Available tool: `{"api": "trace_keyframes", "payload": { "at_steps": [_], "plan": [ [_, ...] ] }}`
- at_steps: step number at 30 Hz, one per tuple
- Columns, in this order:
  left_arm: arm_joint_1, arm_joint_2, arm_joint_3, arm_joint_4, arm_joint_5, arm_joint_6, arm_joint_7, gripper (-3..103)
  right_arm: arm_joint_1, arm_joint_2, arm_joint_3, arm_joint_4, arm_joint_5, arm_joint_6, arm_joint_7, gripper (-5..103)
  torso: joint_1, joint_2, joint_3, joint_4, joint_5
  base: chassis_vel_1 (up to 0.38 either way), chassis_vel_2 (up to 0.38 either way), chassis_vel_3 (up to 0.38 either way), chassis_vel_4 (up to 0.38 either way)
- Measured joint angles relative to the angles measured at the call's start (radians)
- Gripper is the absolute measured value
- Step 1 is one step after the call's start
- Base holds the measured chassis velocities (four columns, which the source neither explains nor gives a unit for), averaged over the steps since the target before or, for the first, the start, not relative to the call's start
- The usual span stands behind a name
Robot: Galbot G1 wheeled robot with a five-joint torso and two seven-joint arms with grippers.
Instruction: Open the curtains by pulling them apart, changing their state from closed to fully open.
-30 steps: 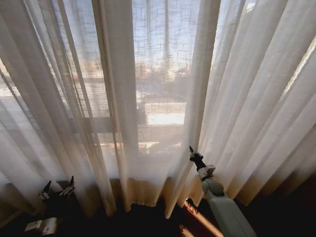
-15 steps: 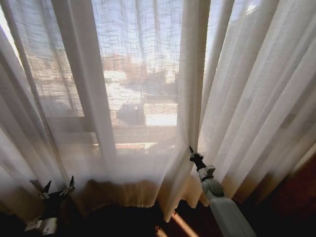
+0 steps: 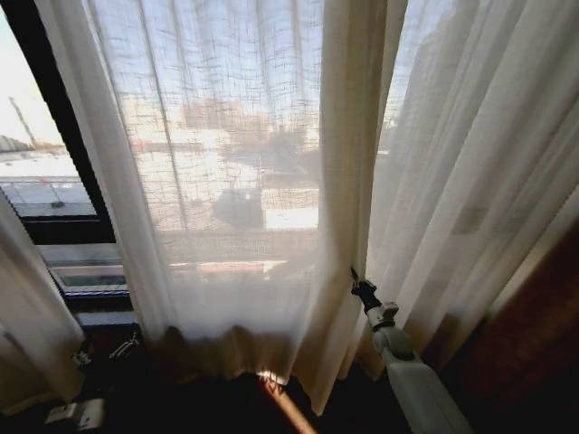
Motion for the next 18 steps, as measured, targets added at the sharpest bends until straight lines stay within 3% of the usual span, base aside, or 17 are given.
{"api": "trace_keyframes", "payload": {
  "at_steps": [18],
  "plan": [
    [0.0,0.0,0.0,0.0,0.0,0.0,0.0,100,0.002,-0.01,0.009,-0.011,0.011,0.003,-0.008,0,0.0,0.0,0.0,0.0,-0.0005,-0.355,-0.351,0.356,0.352]
  ]
}}
